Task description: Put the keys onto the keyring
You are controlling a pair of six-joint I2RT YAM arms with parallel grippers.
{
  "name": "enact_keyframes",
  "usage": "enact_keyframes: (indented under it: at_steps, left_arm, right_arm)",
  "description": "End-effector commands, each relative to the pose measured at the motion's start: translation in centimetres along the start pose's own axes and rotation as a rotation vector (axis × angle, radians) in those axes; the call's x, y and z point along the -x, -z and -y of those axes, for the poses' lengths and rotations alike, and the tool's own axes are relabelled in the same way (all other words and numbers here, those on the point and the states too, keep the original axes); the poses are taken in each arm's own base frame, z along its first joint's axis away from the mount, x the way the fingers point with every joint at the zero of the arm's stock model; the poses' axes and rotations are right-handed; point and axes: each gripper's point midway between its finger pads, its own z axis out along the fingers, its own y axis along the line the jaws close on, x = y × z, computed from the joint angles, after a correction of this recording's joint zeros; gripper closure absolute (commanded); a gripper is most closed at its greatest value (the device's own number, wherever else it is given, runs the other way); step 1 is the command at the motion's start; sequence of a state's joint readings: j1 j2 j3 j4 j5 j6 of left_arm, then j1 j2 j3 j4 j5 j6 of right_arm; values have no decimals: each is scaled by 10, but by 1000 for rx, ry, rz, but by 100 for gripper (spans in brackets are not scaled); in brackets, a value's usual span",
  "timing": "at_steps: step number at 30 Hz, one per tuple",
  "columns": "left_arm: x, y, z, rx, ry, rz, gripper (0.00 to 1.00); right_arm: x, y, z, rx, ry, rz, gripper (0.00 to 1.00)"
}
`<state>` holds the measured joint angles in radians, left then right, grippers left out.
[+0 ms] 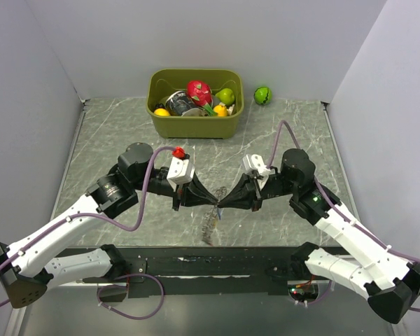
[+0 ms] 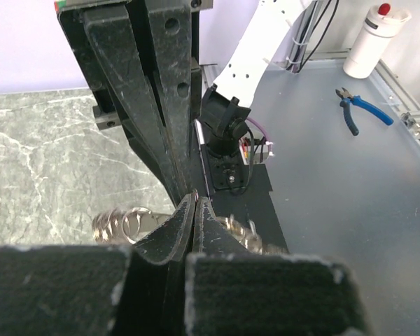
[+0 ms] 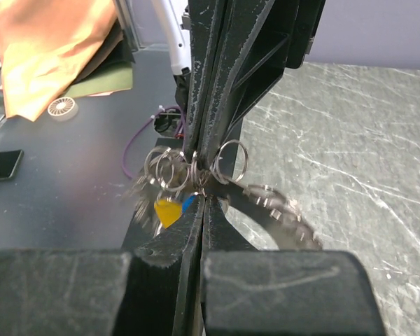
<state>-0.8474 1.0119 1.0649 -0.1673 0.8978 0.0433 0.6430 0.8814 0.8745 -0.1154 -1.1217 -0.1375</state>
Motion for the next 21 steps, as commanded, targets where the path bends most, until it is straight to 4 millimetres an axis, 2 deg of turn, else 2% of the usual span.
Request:
enact_keyframes:
  at_steps: [1, 7, 9, 10, 11, 13, 14, 21]
  left_arm:
    - [42, 0, 12, -71, -119, 118, 99]
    - [37, -1, 11, -67, -106, 108, 99]
    - [37, 0, 11, -58, -105, 108, 99]
    - [36, 1, 10, -50, -103, 106, 99]
    - [35, 1, 10, -49, -102, 104, 99]
    - [34, 1, 8, -38, -99, 100, 99]
    - [32, 1, 8, -37, -94, 98, 99]
    - [22, 1, 2, -2, -74, 75, 99]
  right_arm:
    - [-11, -6, 14, -81, -31, -18, 100]
    - [-1, 0, 22, -187, -2, 37, 100]
    - [6, 3, 26, -225, 28, 63, 92]
    - [10, 6, 24, -236, 43, 75, 84]
    - [10, 7, 25, -253, 48, 81, 70]
    - [14, 11, 23, -268, 72, 93, 56]
    - [15, 12, 22, -274, 74, 93, 45]
    - [20, 28, 28, -395, 130, 114, 13]
